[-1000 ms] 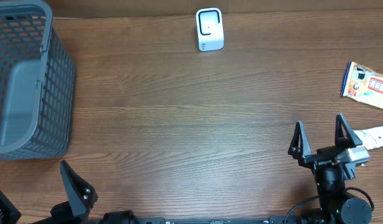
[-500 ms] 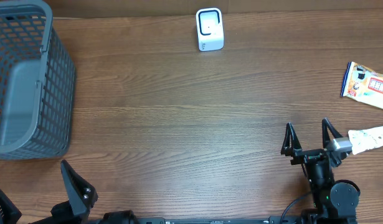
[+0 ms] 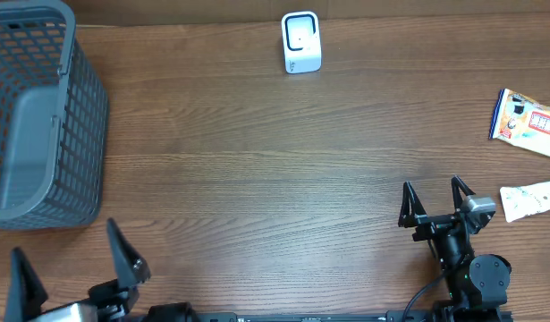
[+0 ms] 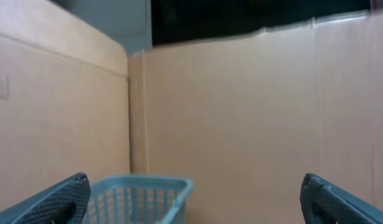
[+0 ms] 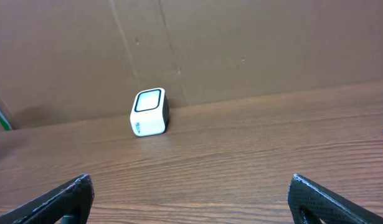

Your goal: Scan the item barcode

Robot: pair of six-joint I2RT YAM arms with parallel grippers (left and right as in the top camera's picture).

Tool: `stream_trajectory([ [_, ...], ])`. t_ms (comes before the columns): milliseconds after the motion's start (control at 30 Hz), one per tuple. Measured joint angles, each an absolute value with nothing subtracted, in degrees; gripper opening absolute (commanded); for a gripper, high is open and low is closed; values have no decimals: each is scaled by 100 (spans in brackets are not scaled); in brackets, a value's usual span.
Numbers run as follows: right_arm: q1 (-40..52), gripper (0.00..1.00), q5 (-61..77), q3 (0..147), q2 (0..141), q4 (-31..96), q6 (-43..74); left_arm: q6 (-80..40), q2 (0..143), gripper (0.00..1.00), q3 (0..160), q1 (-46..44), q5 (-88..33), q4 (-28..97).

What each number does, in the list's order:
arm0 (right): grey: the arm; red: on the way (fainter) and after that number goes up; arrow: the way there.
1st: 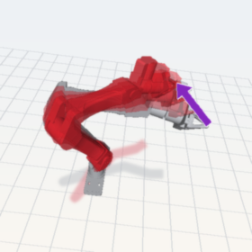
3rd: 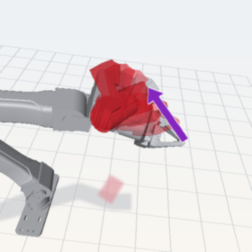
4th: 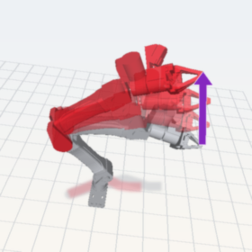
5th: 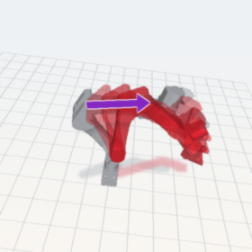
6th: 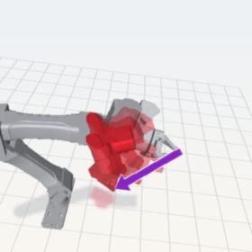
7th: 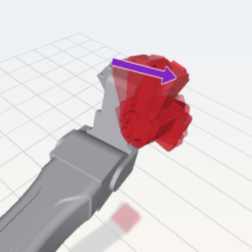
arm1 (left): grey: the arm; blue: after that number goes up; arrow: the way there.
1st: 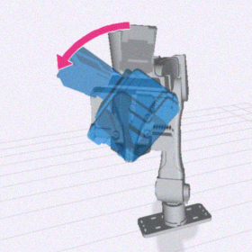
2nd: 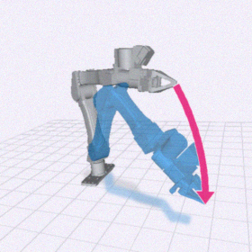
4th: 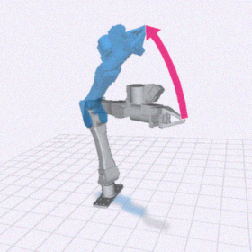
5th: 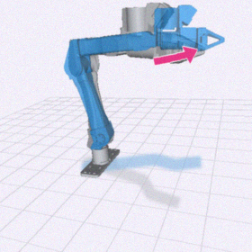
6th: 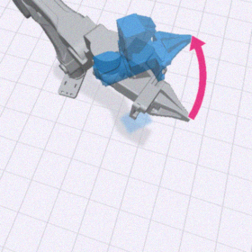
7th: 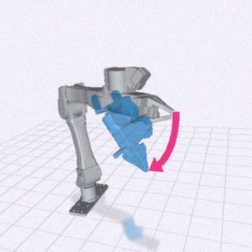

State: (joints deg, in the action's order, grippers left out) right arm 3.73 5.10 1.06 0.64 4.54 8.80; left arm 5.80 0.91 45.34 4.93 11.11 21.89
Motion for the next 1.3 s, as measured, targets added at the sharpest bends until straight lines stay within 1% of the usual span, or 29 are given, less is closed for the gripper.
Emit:
stream_trajectory([
  [133,373,100,515,106,64,454,880,582,91,100,4530,493,805,2845],
  [300,373,100,515,106,64,451,882,624,91,100,4525,493,95,3205],
  [367,373,100,517,106,64,454,880,642,91,100,4523,493,-8,3485],
  [467,373,100,515,106,64,454,884,646,91,100,4418,493,-91,3520],
  [633,373,100,515,106,64,456,880,646,86,100,3524,493,-113,3247],
  [733,373,100,517,106,64,456,882,598,99,100,2617,493,-143,2405],
  [833,373,100,517,106,64,451,882,344,91,100,1739,493,-154,1114],
  [967,373,100,517,106,64,454,882,36,89,100,930,493,-150,167],
  [1100,373,100,517,106,64,456,882,-132,89,100,543,493,-75,224],
  [1300,373,100,517,106,64,454,884,-180,86,100,484,493,198,871],
])
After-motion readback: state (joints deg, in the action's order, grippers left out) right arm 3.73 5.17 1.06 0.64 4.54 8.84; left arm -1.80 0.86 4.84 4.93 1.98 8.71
